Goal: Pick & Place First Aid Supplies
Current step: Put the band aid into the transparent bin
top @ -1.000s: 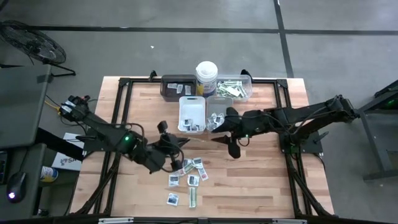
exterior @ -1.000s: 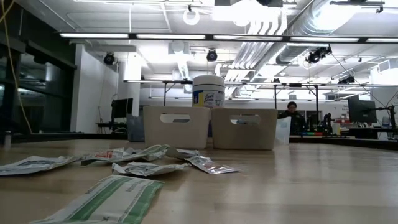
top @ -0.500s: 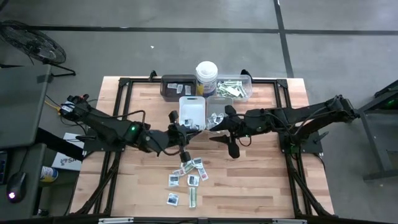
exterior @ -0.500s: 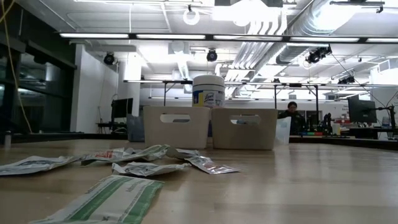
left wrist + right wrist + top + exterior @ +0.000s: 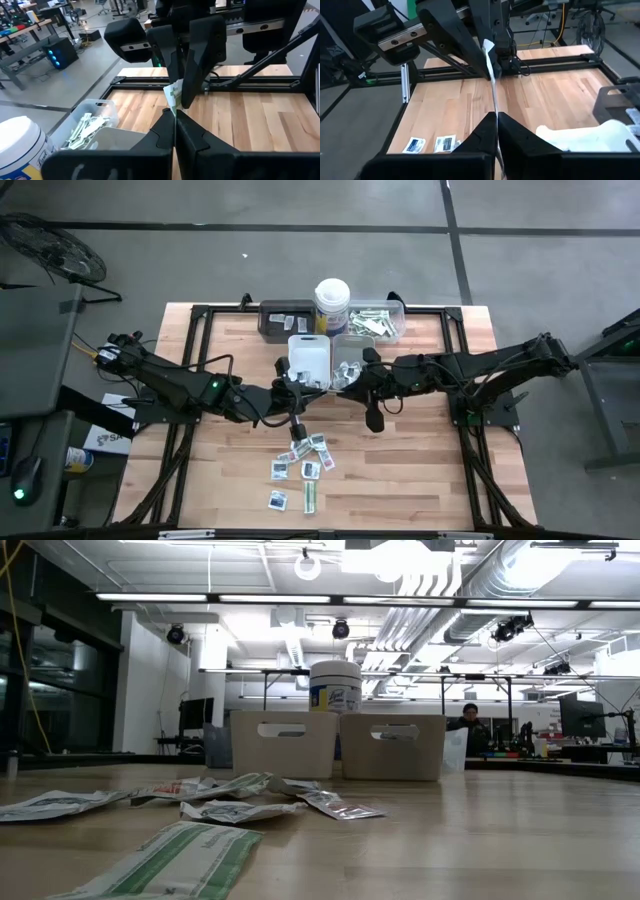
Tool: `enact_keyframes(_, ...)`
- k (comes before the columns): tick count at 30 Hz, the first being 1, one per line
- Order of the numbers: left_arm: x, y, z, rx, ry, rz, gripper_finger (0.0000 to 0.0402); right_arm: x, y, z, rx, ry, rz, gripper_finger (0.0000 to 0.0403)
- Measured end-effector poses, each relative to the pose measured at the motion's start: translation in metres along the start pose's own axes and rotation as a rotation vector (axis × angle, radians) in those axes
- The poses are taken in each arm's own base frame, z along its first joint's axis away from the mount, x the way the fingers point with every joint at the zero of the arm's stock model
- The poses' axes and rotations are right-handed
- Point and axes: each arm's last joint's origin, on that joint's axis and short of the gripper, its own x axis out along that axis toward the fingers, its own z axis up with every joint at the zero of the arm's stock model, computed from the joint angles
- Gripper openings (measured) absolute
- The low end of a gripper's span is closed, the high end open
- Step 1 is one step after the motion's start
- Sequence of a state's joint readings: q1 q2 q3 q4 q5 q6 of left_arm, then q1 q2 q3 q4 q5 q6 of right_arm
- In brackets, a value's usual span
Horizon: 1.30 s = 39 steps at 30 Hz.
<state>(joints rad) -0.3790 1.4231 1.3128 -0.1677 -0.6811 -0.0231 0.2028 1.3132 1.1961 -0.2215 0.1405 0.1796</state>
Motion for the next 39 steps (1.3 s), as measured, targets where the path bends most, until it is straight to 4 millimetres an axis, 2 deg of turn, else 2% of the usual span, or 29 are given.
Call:
enact_keyframes(6, 0.0, 0.0, -0.001, 0.01, 0.009, -0.004, 0.0003, 0.0, -0.002, -0.001, 0.025, 0.017, -0.008, 0.0001)
enact_keyframes(9, 0.0, 0.0, -0.001, 0.068, 0.011, -0.003, 0.0019, 0.0, -0.003, -0.002, 0.029, 0.023, -0.012, 0.0001)
enact_keyframes(14, -0.002, 0.001, 0.0, 0.139, 0.009, 0.002, 0.0087, 0.001, -0.011, -0.002, 0.064, 0.033, -0.04, 0.0001)
enact_keyframes(18, -0.012, 0.012, 0.001, 0.123, 0.04, 0.067, 0.015, 0.001, -0.022, -0.005, 0.112, 0.073, -0.099, 0.0)
enact_keyframes(21, -0.022, 0.021, -0.003, 0.126, 0.103, 0.108, 0.0173, -0.001, -0.032, -0.008, 0.149, 0.111, -0.16, 0.0)
enact_keyframes(25, -0.038, 0.034, -0.01, 0.138, 0.19, 0.139, 0.0174, -0.015, -0.048, -0.01, 0.16, 0.165, -0.26, 0.0)
enact_keyframes(31, -0.051, 0.045, -0.02, 0.18, 0.306, 0.149, 0.0156, -0.044, -0.087, -0.018, 0.196, 0.299, -0.439, 0.0)
enact_keyframes(39, -0.059, 0.051, -0.032, 0.291, 0.424, 0.155, 0.0145, -0.06, -0.144, -0.034, 0.263, 0.5, -0.533, 0.0)
